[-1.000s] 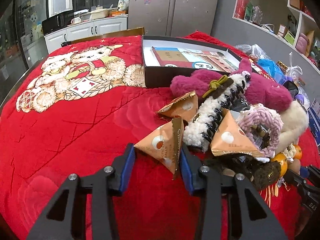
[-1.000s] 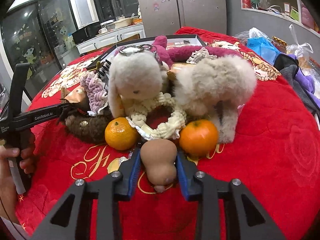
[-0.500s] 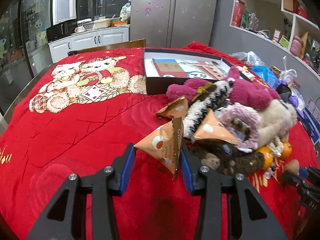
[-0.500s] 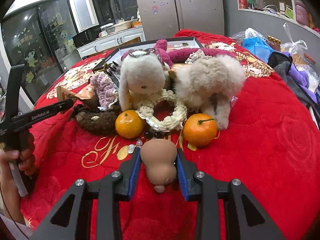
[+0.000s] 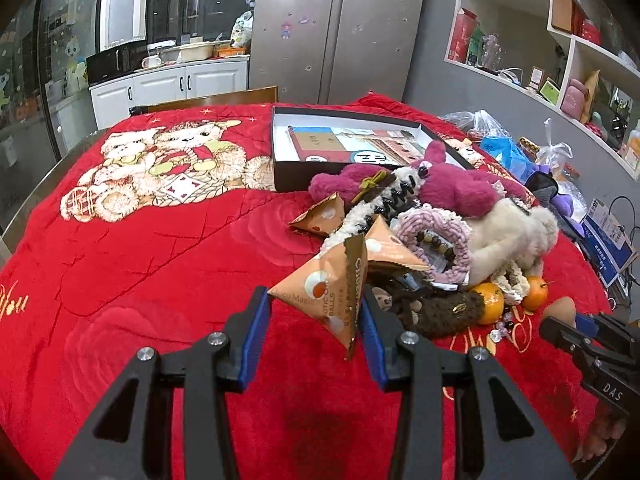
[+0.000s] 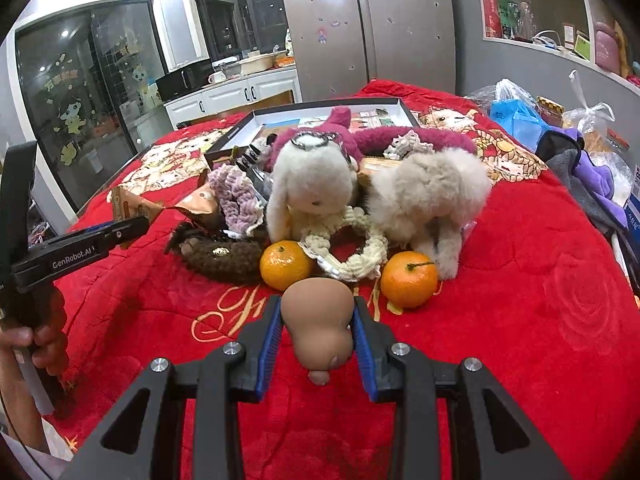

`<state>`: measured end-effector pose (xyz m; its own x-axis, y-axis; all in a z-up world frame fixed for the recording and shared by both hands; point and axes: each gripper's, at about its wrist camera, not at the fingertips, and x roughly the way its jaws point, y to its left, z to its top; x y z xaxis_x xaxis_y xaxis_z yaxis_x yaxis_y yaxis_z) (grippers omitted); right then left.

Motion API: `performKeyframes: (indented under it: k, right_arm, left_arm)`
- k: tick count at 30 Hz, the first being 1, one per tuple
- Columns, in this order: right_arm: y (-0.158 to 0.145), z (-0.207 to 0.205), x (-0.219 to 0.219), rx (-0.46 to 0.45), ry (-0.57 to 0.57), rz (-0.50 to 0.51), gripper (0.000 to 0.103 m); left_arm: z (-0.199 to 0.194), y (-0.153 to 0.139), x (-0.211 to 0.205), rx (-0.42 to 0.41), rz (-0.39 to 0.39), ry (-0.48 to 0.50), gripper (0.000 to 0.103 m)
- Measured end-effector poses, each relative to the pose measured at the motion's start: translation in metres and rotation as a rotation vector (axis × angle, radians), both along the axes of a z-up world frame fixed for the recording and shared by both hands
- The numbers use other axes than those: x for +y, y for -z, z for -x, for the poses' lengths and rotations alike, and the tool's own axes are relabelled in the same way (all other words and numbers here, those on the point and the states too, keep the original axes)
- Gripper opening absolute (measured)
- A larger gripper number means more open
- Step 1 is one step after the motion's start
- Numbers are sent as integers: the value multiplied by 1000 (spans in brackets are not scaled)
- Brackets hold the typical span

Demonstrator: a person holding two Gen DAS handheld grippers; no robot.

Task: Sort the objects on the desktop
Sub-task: 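Lift and carry gourd toy and packet with both grippers over the black-framed box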

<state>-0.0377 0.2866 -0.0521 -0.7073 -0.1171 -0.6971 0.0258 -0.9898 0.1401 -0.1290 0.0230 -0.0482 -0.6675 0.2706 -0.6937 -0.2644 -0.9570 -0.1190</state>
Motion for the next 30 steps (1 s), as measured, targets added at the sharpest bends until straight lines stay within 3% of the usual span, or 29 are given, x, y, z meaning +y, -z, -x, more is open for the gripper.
performKeyframes:
  k: [8, 14, 24, 27, 30]
  right_arm:
    - [-31, 17, -7, 62, -29, 17, 34]
    - [-66, 42, -16, 120, -55, 48, 34]
    - [-111, 105, -22, 158, -41, 25, 34]
    - [-119, 136, -23, 173, -11, -62, 34]
    - [-118, 167, -16, 152, -3, -84, 34]
  left_arm:
    - [2, -37, 15, 62, 21, 32, 44]
    - [26, -61, 33, 58, 35, 61, 44]
    - [111, -93, 62, 61, 51, 87, 44]
    - [141, -98, 70, 62, 10, 93, 44]
    - [167, -105, 83, 85, 24, 83, 44]
